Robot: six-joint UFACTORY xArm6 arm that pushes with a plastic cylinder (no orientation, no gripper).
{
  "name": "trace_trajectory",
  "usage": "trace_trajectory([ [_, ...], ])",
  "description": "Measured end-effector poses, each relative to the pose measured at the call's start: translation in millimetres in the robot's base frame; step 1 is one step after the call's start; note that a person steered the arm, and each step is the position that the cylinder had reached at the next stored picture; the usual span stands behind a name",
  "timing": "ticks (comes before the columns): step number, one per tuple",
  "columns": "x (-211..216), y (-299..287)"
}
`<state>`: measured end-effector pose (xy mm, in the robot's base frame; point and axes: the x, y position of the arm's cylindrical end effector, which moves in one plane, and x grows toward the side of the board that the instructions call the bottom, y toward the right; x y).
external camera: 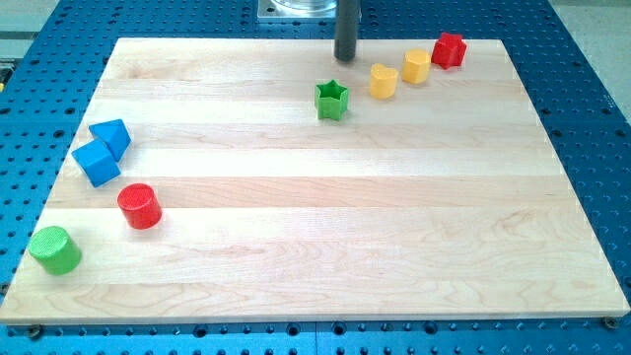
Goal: Slide the hexagon towards the top left side of the board
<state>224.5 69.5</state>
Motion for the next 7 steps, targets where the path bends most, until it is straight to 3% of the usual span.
trace_trajectory([
  [2,8.9,117.1],
  [3,29.3,126.8],
  [5,29.1,19.3],
  [7,51.0,77.6],
])
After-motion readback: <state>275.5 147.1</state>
